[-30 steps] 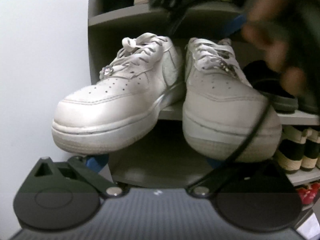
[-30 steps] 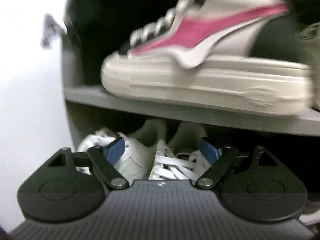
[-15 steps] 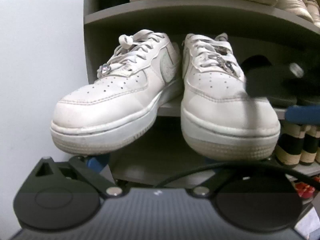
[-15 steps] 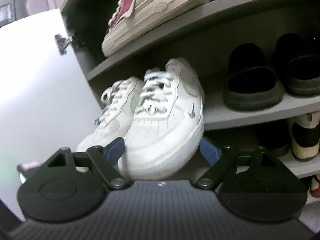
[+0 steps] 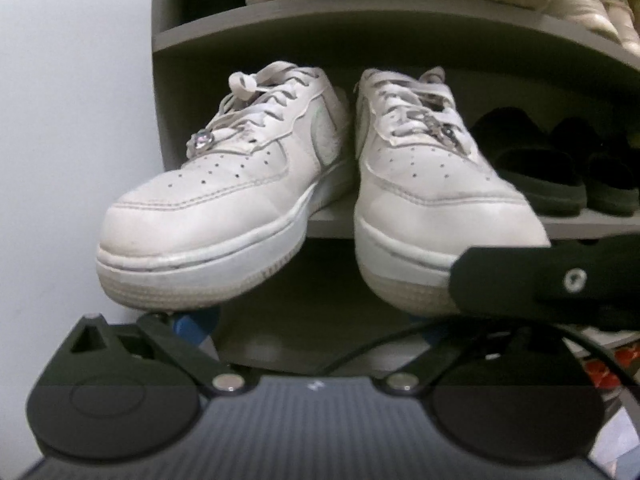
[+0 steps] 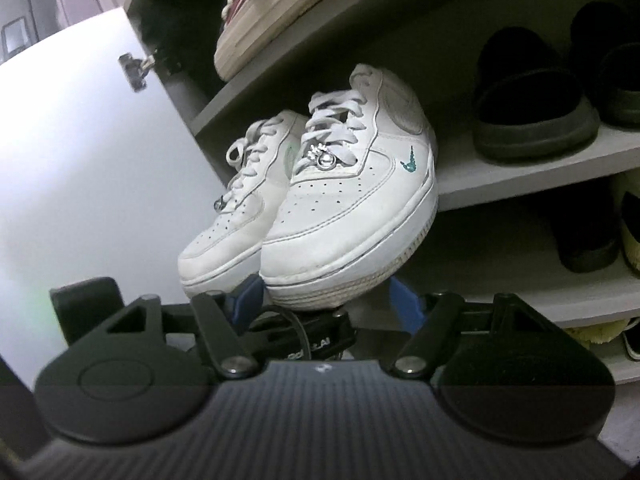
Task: Organize scattered shoes
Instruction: 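Withdraw the open right gripper from the shelved white sneakers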
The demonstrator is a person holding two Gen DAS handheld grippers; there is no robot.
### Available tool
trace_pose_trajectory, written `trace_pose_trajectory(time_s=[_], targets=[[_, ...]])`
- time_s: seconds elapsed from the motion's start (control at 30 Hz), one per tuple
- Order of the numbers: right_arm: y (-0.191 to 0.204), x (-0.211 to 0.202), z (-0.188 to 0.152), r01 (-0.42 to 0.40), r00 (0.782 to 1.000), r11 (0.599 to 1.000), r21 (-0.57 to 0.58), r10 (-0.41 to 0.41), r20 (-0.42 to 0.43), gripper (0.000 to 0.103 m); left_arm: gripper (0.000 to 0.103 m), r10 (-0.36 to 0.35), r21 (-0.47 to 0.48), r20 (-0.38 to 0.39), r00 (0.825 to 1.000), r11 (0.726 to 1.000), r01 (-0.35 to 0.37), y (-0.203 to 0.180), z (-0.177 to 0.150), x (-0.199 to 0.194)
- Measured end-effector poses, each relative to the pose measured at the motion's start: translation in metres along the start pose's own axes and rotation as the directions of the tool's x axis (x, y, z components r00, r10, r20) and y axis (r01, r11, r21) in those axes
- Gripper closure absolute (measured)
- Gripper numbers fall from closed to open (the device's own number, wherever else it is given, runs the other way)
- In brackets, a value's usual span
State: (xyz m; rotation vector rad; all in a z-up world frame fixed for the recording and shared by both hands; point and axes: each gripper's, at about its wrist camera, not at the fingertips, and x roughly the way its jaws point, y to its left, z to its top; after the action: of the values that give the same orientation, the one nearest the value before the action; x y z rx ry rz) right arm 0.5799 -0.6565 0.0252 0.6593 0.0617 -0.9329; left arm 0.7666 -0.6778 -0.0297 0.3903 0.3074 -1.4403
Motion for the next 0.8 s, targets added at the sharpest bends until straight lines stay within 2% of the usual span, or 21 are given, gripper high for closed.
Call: trace_pose_trajectory(time_s=[0.17, 0.37, 0.47, 0.5, 0.67, 0.73, 0.8], targets=[[-0.002, 0.021, 0.006, 0.040, 0.998, 0.999, 0.035, -0.041, 0.038, 0.036, 0.002, -0.034, 0.003, -0.032, 0.999, 0.999, 0.035, -0.002, 0.016, 0.025], [-0.005, 0.044, 0.018, 0.100, 0.992, 0.994, 0.053, -0.104, 0.078, 0.041, 0.002, -0.069, 0.058, -0.056, 0.996, 0.996, 0.072, -0.012, 0.034, 0.044], [-0.007, 0.054, 0.022, 0.128, 0.987, 0.990, 0.065, -0.134, 0.090, 0.044, 0.002, -0.111, 0.032, -0.089, 0.990, 0.993, 0.115, -0.015, 0.038, 0.057], [-0.008, 0.056, 0.022, 0.132, 0.985, 0.988, 0.076, -0.139, 0.097, 0.044, 0.003, -0.142, 0.012, -0.112, 0.984, 0.990, 0.144, -0.016, 0.038, 0.063], [-0.013, 0.038, 0.007, 0.142, 0.974, 0.983, 0.116, -0.159, 0.160, 0.043, 0.001, -0.222, 0.035, -0.131, 0.966, 0.973, 0.228, -0.027, 0.018, 0.045], [-0.015, 0.024, -0.003, 0.180, 0.962, 0.977, 0.110, -0.199, 0.188, 0.043, 0.001, -0.261, 0.035, -0.149, 0.954, 0.963, 0.269, -0.032, 0.011, 0.037], [-0.021, 0.011, -0.009, 0.208, 0.950, 0.972, 0.112, -0.228, 0.213, 0.043, 0.001, -0.315, 0.032, -0.189, 0.930, 0.945, 0.326, -0.044, -0.007, 0.021]])
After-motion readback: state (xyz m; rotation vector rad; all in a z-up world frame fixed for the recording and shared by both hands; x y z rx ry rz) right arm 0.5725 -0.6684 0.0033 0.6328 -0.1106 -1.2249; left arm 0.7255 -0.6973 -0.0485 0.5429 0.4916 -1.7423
